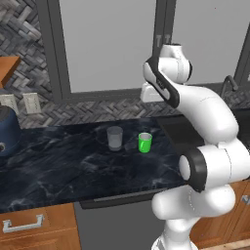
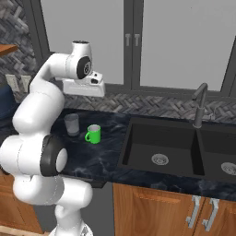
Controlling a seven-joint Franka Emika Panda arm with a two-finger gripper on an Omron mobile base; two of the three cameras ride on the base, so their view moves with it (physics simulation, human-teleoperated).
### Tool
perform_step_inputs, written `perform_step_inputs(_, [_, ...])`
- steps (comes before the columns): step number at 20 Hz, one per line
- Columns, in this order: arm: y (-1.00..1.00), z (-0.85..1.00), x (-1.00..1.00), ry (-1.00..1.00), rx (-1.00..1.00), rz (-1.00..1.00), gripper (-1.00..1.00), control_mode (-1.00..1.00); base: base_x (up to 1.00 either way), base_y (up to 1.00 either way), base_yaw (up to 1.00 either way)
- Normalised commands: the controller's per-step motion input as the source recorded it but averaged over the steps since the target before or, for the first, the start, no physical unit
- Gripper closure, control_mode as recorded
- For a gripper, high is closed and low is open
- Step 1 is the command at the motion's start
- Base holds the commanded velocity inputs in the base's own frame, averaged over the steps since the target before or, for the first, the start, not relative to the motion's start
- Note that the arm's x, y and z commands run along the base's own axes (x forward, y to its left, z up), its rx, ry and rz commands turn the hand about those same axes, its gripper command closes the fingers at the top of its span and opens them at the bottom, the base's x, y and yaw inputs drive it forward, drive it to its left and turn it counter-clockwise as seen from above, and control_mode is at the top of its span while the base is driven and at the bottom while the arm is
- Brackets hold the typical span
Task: Place the mug in the left basin and the glass cup in the right basin of the sink.
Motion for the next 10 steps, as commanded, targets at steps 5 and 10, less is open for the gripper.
perform_step_inputs(5, [0.0,-0.28,0.14,0.12,0.0,0.0,-1.0,-1.0,0.0,0.0,0.0])
perform_step_inputs(10, [0.0,-0.31,0.02,0.04,0.0,0.0,-1.0,-1.0,0.0,0.0,0.0])
